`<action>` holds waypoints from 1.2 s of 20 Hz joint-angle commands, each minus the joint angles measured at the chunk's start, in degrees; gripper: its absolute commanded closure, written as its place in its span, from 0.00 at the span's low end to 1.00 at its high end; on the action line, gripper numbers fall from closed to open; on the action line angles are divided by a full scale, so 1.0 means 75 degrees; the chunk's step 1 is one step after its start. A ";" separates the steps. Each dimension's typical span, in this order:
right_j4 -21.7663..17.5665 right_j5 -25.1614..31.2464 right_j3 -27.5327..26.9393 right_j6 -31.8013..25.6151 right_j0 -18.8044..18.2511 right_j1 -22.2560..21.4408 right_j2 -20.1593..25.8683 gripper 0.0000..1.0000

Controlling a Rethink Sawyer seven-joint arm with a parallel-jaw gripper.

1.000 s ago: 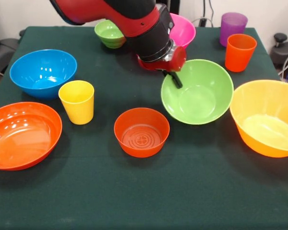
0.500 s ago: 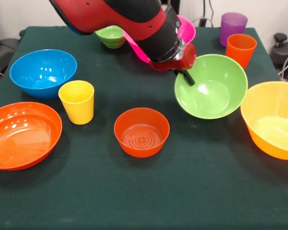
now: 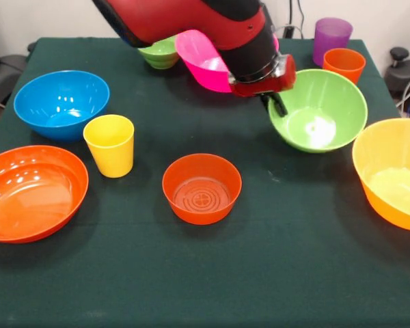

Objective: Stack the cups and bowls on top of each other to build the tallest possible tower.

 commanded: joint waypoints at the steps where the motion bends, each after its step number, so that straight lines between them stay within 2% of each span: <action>1: -0.0967 -0.0694 0.0205 -0.0267 0.0436 -0.0508 -0.0087 1.00; 4: -0.1271 -0.1102 0.0313 0.0171 0.0694 -0.0832 -0.0467 1.00; 8: -0.1692 -0.1736 0.0368 0.0970 0.1392 -0.1497 -0.1472 1.00; 13: -0.1582 -0.1906 0.0573 0.1096 0.1717 -0.1891 -0.1997 1.00; 19: -0.1375 -0.2114 0.0709 0.0742 0.1438 -0.1852 -0.1925 1.00; 24: -0.1149 -0.2040 0.1044 0.0465 0.0828 -0.2005 -0.1373 1.00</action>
